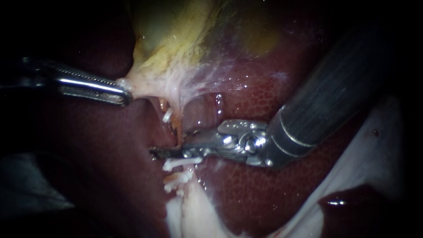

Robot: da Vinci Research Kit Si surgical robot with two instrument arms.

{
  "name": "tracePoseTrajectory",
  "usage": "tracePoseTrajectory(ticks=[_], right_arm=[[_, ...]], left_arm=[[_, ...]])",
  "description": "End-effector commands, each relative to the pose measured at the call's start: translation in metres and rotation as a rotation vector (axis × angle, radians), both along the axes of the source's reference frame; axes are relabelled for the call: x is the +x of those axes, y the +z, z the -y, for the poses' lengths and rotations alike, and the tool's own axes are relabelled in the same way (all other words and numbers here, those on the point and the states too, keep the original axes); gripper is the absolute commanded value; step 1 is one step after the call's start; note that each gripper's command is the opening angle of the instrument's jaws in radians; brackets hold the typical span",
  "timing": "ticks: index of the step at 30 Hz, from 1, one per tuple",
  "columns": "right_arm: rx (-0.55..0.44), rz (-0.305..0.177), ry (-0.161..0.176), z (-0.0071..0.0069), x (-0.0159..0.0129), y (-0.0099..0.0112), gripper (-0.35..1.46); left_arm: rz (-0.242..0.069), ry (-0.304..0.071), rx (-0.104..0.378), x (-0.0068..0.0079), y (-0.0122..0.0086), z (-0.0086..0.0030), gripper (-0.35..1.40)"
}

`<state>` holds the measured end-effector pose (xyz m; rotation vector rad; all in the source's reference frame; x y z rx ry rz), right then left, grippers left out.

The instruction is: Clipping second clip right tube

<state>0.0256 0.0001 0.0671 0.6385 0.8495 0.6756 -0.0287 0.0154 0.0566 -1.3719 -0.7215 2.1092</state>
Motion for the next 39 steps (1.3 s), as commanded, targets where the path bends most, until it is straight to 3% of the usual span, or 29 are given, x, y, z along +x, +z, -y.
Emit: tracePoseTrajectory(ticks=[1, 5, 9, 12, 18, 21, 24, 29, 39], right_arm=[[0.001, -0.004, 0.002, 0.0, 0.0, 0.0, 0.2], [0.004, -0.024, 0.017, -0.0005, 0.0001, -0.0003, 0.45], [0.02, -0.086, 0.051, -0.0015, -0.0004, -0.0009, 0.5], [0.022, -0.128, 0.045, -0.0022, -0.0013, -0.0017, 0.5], [0.053, -0.199, 0.005, -0.0025, -0.0037, -0.0024, 0.5], [0.082, -0.239, -0.048, -0.0025, -0.0046, -0.0022, 0.5], [0.089, -0.285, -0.079, -0.0024, -0.0053, -0.0019, 0.5], [0.116, -0.347, -0.105, -0.0024, -0.0058, -0.0017, 0.5], [0.162, -0.378, -0.164, -0.0014, -0.0062, -0.0012, 0.49]], left_arm=[[0.0, 0.0, 0.0, 0.0, -0.0001, 0.0, -0.35], [0.0, 0.0, 0.0, 0.0001, -0.0001, 0.0, -0.35], [0.001, 0.001, 0.0, 0.0002, -0.0001, 0.0, -0.35], [0.001, 0.002, 0.001, 0.0003, -0.0001, 0.0, -0.35], [0.001, 0.002, 0.001, 0.0004, -0.0001, 0.0, -0.35], [0.001, 0.002, 0.001, 0.0004, -0.0002, 0.0, -0.35], [0.002, 0.002, 0.001, 0.0004, -0.0002, 0.0, -0.35], [0.002, 0.002, 0.001, 0.0005, -0.0002, 0.0, -0.35], [0.002, 0.003, 0.001, 0.0006, -0.0002, 0.0, -0.35]])
